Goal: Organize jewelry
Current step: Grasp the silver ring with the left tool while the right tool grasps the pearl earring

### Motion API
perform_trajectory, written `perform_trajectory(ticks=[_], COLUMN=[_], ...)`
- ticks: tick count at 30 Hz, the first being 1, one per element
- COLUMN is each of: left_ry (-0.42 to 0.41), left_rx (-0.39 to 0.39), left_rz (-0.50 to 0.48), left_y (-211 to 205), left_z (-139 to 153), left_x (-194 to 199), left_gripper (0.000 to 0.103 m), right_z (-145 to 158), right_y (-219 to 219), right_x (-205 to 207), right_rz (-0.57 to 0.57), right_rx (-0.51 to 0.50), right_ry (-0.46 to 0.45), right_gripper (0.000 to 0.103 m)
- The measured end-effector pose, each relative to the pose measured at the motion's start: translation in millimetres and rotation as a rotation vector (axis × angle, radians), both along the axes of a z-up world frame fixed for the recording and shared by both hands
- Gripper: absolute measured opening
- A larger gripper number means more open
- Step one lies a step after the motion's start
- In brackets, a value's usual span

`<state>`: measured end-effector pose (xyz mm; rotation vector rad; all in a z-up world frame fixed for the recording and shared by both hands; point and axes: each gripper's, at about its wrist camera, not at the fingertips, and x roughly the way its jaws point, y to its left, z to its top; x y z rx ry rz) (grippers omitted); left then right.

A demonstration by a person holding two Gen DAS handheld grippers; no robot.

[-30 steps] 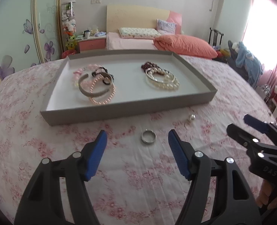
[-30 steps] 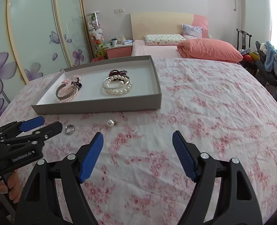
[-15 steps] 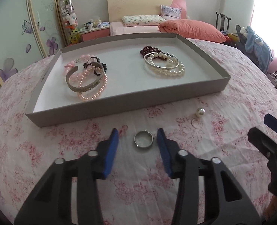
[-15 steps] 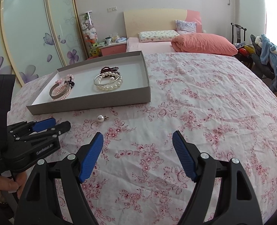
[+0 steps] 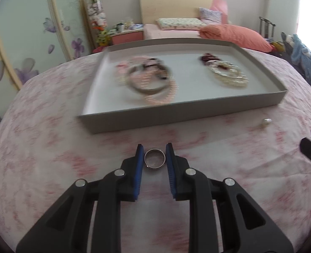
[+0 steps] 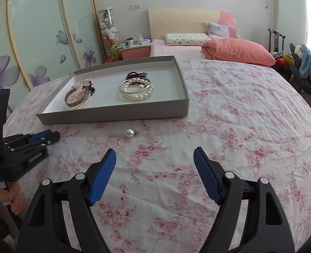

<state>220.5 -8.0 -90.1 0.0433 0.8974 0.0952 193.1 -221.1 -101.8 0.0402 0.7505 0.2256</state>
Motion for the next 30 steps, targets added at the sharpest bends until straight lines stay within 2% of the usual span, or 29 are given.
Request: perform_trajectory(ticks=[6, 9, 14, 20, 30], left_ry=[-0.001, -0.002, -0.001, -0.001, 0.0], left_rx=[-0.012, -0.035, -0.042, -0.041, -0.038], left_rz=[0.114, 0.12, 0.111, 0.11, 0.11], left_y=[53, 60, 61, 61, 59], left_z=[1, 2, 2, 1, 1], left_x=[-5, -6, -6, -6, -5], left_gripper=[0.022, 0.022, 0.022, 0.022, 0.022], right_z=[0, -2, -10, -19, -19], right_y=[19, 25, 28, 41, 52], right_x=[6, 12, 24, 38, 55], right_rz=[0.044, 0.053, 0.062, 0.079, 0.08], right_rx=[-0.02, -0.03, -0.029, -0.047, -0.08], right_ry=[0.004, 0.015, 0.065, 0.106, 0.106], right_gripper=[0.076, 0.075, 0.054, 0.041, 0.03])
